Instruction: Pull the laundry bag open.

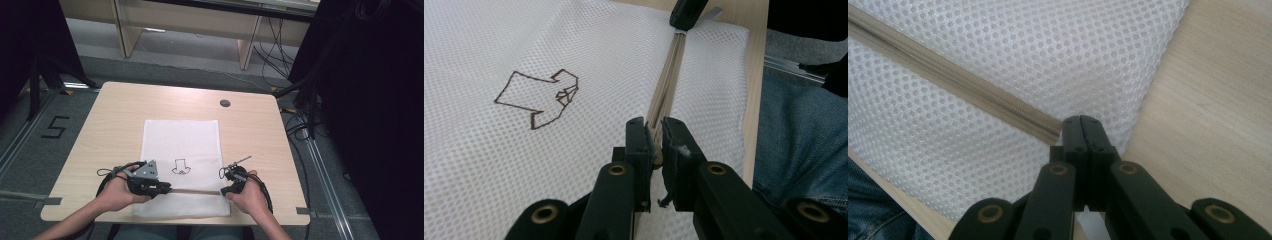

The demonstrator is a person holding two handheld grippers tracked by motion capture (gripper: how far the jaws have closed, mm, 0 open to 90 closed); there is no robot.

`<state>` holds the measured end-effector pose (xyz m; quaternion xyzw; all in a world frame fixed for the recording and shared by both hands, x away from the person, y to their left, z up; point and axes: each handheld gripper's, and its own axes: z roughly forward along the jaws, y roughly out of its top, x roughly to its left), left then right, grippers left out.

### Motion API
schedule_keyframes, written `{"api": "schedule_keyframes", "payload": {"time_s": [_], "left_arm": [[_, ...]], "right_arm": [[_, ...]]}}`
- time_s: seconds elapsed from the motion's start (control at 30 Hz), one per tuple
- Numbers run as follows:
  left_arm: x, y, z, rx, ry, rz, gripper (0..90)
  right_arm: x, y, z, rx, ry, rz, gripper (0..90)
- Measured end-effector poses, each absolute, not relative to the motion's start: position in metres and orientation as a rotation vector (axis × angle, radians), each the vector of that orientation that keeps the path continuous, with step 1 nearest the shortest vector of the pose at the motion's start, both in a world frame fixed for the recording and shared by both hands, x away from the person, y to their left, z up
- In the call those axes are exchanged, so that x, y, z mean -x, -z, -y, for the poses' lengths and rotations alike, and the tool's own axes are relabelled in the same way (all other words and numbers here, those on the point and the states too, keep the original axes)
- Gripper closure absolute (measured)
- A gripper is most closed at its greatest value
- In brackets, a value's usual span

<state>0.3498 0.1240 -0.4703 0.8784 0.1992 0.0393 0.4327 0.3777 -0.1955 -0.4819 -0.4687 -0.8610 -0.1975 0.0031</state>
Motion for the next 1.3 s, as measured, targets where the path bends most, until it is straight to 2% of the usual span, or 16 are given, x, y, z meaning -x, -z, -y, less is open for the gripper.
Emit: {"api": "schedule_keyframes", "payload": {"time_s": [0.53,0.57,1.3], "left_arm": [[-0.352,0.469,-0.1269,-2.214,-0.127,-0.457,81.7],[-0.3494,0.4698,-0.1256,-2.193,-0.104,-0.496,81.7],[-0.3487,0.47,-0.1309,-2.208,-0.098,-0.487,81.8]], "right_arm": [[-0.3778,0.4827,0.1958,1.471,0.637,2.699,90.0],[-0.378,0.4829,0.196,1.468,0.637,2.703,90.0],[-0.3785,0.4823,0.1964,1.455,0.632,2.709,90.0]]}}
